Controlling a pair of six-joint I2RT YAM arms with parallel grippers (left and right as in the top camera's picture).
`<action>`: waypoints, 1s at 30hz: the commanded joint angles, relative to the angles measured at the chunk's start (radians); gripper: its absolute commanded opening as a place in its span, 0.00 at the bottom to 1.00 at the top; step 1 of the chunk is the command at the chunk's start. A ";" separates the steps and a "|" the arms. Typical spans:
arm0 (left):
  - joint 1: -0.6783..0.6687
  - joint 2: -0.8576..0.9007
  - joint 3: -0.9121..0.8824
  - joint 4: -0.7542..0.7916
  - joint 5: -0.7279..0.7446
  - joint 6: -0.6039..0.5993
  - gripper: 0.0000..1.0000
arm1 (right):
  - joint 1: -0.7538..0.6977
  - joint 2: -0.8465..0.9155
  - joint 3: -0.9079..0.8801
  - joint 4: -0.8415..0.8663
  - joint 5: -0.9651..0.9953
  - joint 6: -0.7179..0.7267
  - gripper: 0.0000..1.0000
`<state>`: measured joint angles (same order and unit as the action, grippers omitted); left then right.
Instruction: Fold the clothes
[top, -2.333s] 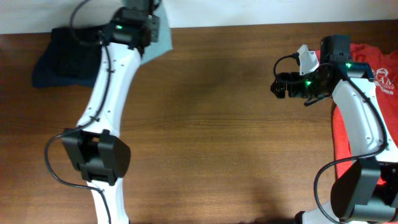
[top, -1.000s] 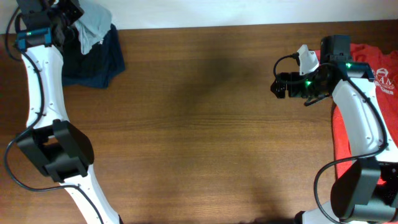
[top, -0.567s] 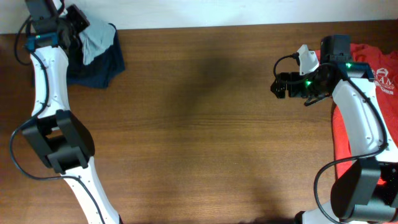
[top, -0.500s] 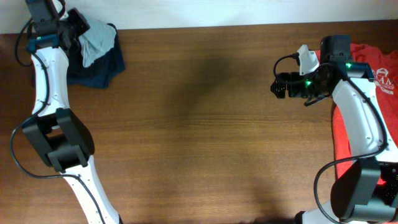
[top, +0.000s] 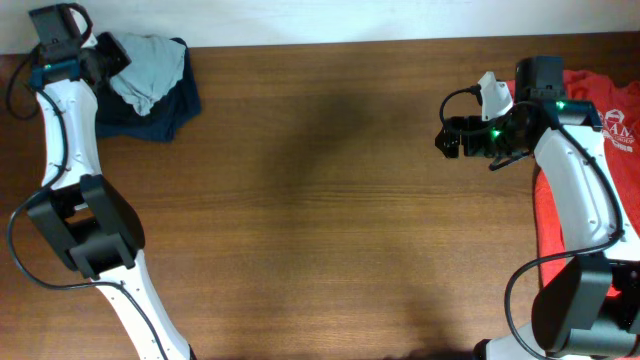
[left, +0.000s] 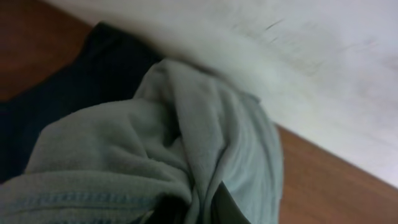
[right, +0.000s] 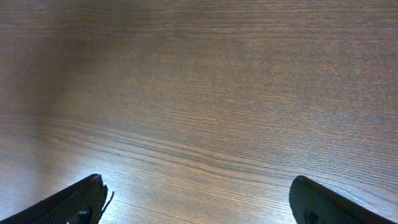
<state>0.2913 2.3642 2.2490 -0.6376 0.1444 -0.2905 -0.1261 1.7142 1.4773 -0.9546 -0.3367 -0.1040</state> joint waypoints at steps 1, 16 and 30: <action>0.005 -0.006 0.008 -0.008 -0.048 0.015 0.00 | -0.005 0.003 -0.001 0.001 0.013 0.008 0.99; 0.006 -0.008 0.105 0.043 0.126 0.076 0.00 | -0.005 0.003 -0.001 0.001 0.013 0.008 0.99; 0.026 0.010 0.121 -0.049 0.007 0.084 0.00 | -0.005 0.003 -0.001 0.001 0.013 0.008 0.99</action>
<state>0.3096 2.3646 2.3543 -0.6765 0.2089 -0.2268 -0.1261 1.7138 1.4773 -0.9546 -0.3367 -0.1040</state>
